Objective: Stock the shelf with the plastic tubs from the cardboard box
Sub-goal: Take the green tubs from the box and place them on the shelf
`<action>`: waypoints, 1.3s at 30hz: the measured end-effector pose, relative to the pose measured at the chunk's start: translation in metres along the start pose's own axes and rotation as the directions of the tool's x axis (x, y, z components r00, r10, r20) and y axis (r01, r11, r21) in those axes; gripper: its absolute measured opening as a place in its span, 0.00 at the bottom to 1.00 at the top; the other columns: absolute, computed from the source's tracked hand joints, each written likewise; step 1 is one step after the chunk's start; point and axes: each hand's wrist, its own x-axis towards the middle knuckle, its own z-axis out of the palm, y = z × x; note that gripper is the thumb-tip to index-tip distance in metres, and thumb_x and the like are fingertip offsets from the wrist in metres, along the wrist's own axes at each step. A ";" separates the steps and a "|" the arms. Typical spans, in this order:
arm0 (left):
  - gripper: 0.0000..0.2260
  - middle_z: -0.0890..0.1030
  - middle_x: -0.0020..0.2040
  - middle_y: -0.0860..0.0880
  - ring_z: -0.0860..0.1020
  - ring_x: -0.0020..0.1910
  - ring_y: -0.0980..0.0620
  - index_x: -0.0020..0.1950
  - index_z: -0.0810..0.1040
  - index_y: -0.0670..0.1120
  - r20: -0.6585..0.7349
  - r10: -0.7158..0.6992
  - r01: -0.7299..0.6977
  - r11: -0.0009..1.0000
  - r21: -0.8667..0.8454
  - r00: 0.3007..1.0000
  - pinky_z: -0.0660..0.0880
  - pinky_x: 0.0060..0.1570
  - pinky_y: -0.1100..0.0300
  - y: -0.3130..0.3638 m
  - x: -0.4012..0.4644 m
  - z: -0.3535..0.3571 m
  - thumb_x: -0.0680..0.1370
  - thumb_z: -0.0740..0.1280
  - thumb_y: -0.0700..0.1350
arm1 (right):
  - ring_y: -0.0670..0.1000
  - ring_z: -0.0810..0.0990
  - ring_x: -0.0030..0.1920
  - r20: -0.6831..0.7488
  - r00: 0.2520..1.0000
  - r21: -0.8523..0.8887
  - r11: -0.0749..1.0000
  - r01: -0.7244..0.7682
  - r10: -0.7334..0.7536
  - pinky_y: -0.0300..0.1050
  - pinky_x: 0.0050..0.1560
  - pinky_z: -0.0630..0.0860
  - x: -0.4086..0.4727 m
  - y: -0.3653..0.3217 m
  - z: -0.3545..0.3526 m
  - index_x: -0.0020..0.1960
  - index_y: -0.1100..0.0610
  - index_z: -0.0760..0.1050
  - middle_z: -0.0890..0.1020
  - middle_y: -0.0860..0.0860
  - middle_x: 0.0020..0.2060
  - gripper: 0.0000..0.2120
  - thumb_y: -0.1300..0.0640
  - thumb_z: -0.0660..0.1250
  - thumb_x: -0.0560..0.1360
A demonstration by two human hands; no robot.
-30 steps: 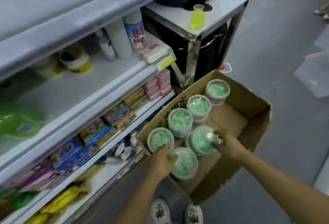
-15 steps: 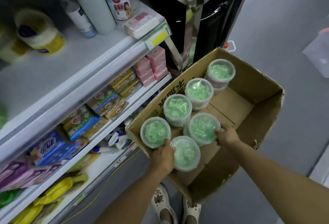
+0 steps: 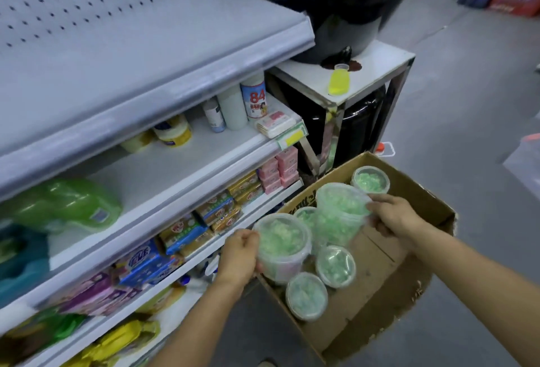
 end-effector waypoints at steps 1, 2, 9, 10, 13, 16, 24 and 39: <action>0.08 0.75 0.29 0.44 0.72 0.24 0.49 0.48 0.76 0.44 -0.029 0.025 -0.026 0.999 -0.045 0.999 0.77 0.34 0.47 0.012 -0.006 -0.011 0.81 0.59 0.44 | 0.48 0.63 0.20 0.022 0.999 0.003 0.999 0.032 -0.032 0.37 0.21 0.59 -0.008 -0.018 -0.001 0.61 0.56 0.75 0.73 0.57 0.25 0.13 0.63 0.60 0.78; 0.08 0.75 0.26 0.44 0.72 0.23 0.50 0.48 0.77 0.43 -0.058 0.054 -0.059 0.996 -0.073 0.997 0.78 0.35 0.44 0.024 -0.012 -0.023 0.81 0.60 0.44 | 0.48 0.63 0.20 0.043 0.997 -0.001 0.998 0.066 -0.066 0.37 0.21 0.59 -0.016 -0.035 0.000 0.60 0.57 0.75 0.74 0.56 0.24 0.12 0.63 0.61 0.78; 0.11 0.71 0.20 0.45 0.71 0.19 0.50 0.45 0.77 0.39 -0.205 0.164 -0.210 0.950 -0.233 0.965 0.78 0.35 0.46 0.107 -0.061 -0.095 0.81 0.59 0.43 | 0.49 0.63 0.18 0.147 0.909 0.092 0.920 0.380 -0.390 0.36 0.21 0.58 -0.091 -0.152 0.015 0.61 0.55 0.76 0.74 0.57 0.22 0.15 0.63 0.63 0.77; 0.11 0.72 0.21 0.46 0.71 0.19 0.51 0.47 0.78 0.39 -0.227 0.186 -0.239 0.943 -0.232 0.956 0.79 0.36 0.45 0.116 -0.069 -0.105 0.81 0.59 0.43 | 0.49 0.63 0.19 0.156 0.891 0.121 0.904 0.411 -0.426 0.37 0.23 0.58 -0.098 -0.166 0.020 0.61 0.54 0.77 0.74 0.56 0.23 0.15 0.63 0.63 0.76; 0.09 0.72 0.22 0.46 0.71 0.20 0.52 0.49 0.78 0.39 -0.289 0.242 -0.319 0.911 -0.262 0.926 0.81 0.38 0.45 0.139 -0.089 -0.139 0.80 0.60 0.41 | 0.51 0.64 0.24 0.183 0.849 0.215 0.863 0.457 -0.495 0.40 0.28 0.57 -0.114 -0.202 0.035 0.61 0.52 0.78 0.73 0.54 0.22 0.16 0.63 0.63 0.75; 0.10 0.70 0.23 0.45 0.72 0.24 0.48 0.41 0.76 0.38 -0.353 0.258 -0.376 0.870 -0.319 0.899 0.80 0.32 0.50 0.158 -0.102 -0.174 0.79 0.62 0.41 | 0.51 0.65 0.24 0.194 0.823 0.326 0.826 0.459 -0.534 0.38 0.26 0.58 -0.125 -0.234 0.056 0.58 0.49 0.79 0.74 0.53 0.20 0.16 0.63 0.63 0.75; 0.09 0.69 0.23 0.46 0.73 0.19 0.48 0.41 0.75 0.40 -0.574 0.274 -0.494 0.827 -0.269 0.772 0.82 0.32 0.51 0.205 -0.108 -0.284 0.79 0.63 0.41 | 0.47 0.70 0.23 0.256 0.759 0.342 0.790 0.508 -0.599 0.36 0.22 0.62 -0.146 -0.316 0.157 0.55 0.52 0.80 0.80 0.53 0.25 0.16 0.65 0.59 0.76; 0.08 0.69 0.29 0.44 0.72 0.17 0.50 0.45 0.75 0.35 -0.697 0.249 -0.517 0.832 -0.201 0.672 0.81 0.39 0.47 0.213 -0.061 -0.451 0.79 0.64 0.41 | 0.53 0.78 0.42 0.523 0.491 -0.266 0.414 0.871 -0.697 0.44 0.41 0.73 -0.135 -0.372 0.312 0.68 0.43 0.70 0.80 0.53 0.45 0.23 0.44 0.66 0.74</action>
